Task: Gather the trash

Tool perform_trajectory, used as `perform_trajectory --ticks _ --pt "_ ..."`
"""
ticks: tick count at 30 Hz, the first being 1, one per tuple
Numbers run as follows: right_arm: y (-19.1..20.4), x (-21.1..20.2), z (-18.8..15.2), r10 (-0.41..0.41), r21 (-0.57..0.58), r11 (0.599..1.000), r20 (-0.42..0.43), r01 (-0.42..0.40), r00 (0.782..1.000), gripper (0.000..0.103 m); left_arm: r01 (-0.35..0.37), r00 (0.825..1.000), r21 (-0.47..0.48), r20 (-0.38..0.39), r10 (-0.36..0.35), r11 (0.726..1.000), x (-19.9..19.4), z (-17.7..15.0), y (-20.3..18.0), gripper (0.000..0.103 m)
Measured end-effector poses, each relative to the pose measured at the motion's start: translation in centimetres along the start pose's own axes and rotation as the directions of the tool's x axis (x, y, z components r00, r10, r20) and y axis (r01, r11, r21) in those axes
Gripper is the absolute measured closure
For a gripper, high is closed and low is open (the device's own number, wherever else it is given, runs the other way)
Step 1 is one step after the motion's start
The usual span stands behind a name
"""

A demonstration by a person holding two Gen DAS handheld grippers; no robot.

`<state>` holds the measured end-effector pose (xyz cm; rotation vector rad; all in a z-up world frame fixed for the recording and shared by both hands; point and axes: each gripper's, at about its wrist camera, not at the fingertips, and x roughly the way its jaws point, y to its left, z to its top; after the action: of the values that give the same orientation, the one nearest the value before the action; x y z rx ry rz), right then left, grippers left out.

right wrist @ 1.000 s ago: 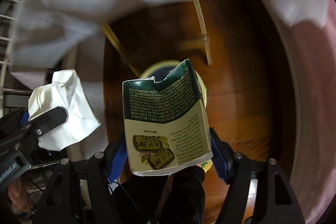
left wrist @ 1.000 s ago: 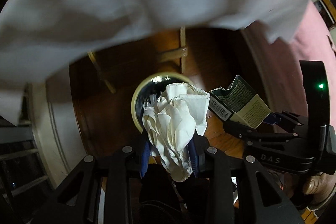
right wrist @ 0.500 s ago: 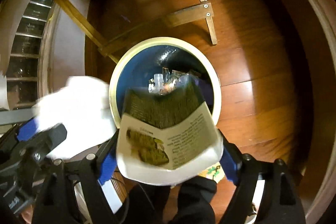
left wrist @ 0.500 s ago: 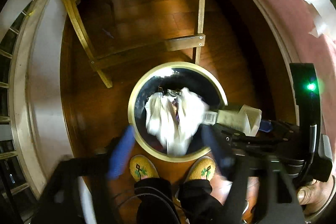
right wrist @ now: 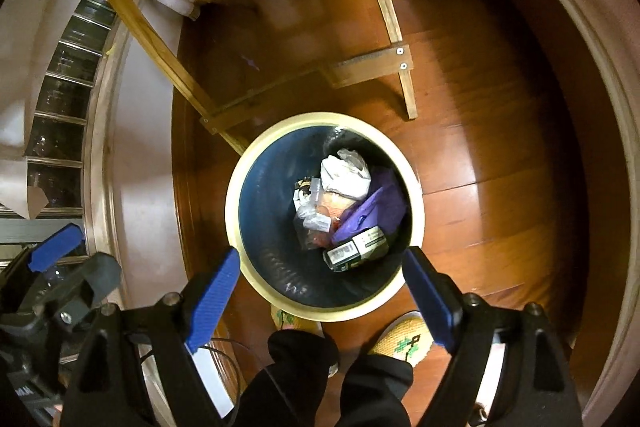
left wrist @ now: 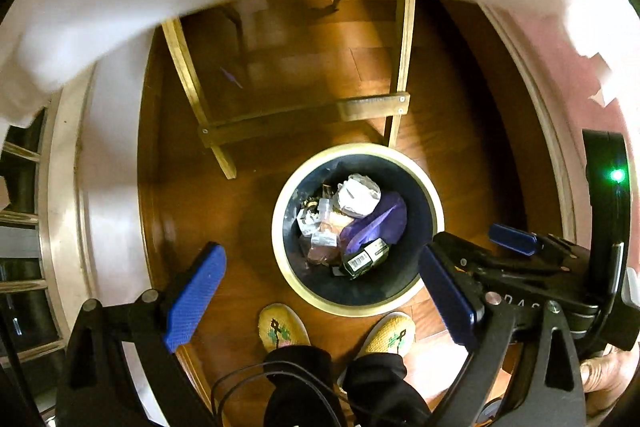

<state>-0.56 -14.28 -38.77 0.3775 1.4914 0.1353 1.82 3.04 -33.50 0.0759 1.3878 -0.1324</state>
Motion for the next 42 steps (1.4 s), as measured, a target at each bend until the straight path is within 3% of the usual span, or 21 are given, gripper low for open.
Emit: perform_trajectory --ticks 13,21,32,42 --pt "2.4 -8.0 0.3 0.028 -0.025 0.999 0.079 -0.026 0.996 0.019 -0.002 0.997 -0.044 0.078 0.005 0.999 -8.3 1.3 0.2 0.007" --pt "4.5 -15.8 0.8 0.061 -0.034 0.998 0.137 -0.057 0.989 0.019 0.022 0.989 -0.065 0.147 -0.012 0.998 -15.9 2.7 0.0 0.007" --pt "8.6 -26.9 1.1 0.084 -0.151 0.987 0.204 -0.053 0.975 0.019 0.065 0.963 -0.12 0.267 -0.031 0.991 -27.9 3.2 0.3 0.007" --pt "11.8 -34.3 1.8 0.091 -0.246 0.969 0.305 -0.014 0.948 0.019 0.034 0.928 -0.176 0.371 0.035 0.984 -35.3 2.8 1.5 0.007"
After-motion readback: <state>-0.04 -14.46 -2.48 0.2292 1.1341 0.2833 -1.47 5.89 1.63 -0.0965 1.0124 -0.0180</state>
